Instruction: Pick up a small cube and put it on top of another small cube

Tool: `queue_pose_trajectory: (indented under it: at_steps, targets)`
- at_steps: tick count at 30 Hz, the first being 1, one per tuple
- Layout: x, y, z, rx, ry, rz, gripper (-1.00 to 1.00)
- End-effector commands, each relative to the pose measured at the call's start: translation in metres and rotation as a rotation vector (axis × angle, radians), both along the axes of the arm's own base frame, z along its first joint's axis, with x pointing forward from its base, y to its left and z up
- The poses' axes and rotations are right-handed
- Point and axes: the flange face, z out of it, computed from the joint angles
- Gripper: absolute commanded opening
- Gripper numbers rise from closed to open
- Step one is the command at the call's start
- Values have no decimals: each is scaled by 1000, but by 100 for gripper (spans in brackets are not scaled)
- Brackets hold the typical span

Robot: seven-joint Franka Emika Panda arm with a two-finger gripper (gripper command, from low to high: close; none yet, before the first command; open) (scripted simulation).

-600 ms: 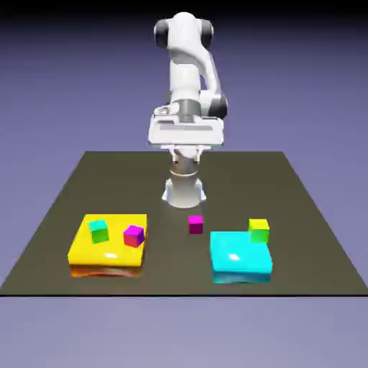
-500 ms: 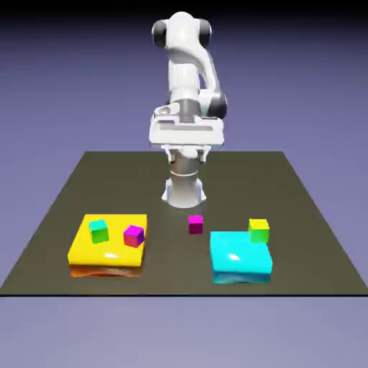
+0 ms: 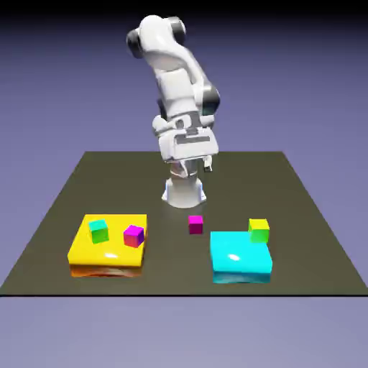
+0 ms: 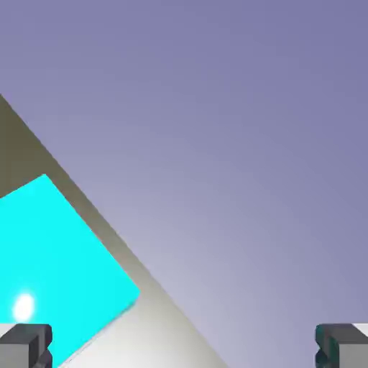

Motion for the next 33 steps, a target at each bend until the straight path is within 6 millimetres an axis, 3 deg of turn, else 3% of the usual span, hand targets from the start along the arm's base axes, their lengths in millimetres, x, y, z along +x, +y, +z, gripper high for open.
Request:
queue_pose_trajectory:
  at_steps: [1, 9, 18, 33]
  targets:
    - [1, 1, -4, -11, 11, 52, 0]
    - [3, 10, -48, -73, 98, 487, 0]
    - [-2, 23, -112, -82, 193, 1004, 0]
    - [-42, 40, -231, 102, 361, 1877, 0]
